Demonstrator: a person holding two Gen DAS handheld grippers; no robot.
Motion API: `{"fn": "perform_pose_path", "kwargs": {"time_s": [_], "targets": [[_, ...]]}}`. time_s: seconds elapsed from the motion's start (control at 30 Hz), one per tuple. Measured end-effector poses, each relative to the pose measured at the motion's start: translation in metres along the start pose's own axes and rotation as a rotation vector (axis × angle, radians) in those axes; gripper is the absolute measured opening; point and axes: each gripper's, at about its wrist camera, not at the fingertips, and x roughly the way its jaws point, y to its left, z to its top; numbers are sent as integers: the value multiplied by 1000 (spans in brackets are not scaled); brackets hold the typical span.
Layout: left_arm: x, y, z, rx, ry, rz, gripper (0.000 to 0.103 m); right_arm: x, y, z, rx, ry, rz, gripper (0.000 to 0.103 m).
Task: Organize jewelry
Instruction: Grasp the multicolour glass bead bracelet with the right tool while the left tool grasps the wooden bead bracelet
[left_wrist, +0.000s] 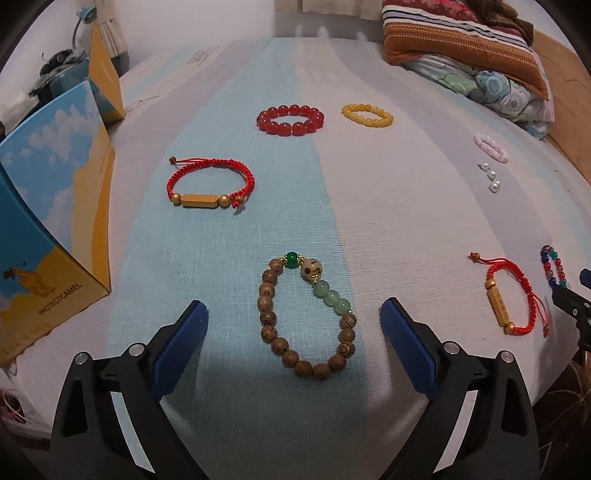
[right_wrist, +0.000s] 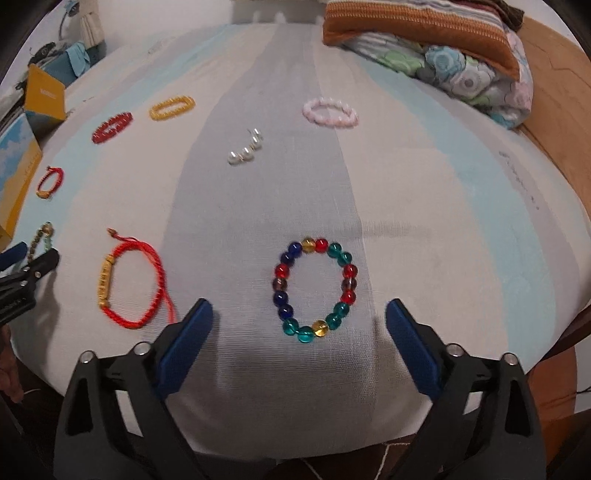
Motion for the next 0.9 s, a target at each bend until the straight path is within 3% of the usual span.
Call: {"fn": "perform_pose_path", "kwargs": {"time_s": [0.1, 0.2, 0.53, 0.73, 0.8, 0.83, 0.9], "targets": [[1, -1, -1, 11, 4, 2, 87, 11, -6, 0, 26, 35, 16, 77], [-1, -2, -3, 18, 7, -3, 75, 18, -14, 0, 64, 60, 47, 69], [-7, -8, -3, 39, 24, -32, 39, 17, -25, 5, 87, 76, 69, 21], [-12, -1, -2, 12, 38, -49, 14, 12, -29, 7, 110, 76, 92, 18], [-14, 2, -2, 7, 41, -55, 14, 10, -31, 8, 116, 73, 102, 16], [-15, 3, -2, 2, 43, -61, 13, 9, -31, 8, 119, 70, 105, 9], [-16, 4, -2, -3, 46, -66, 13, 5, -31, 9, 118, 63, 110, 9]]}}
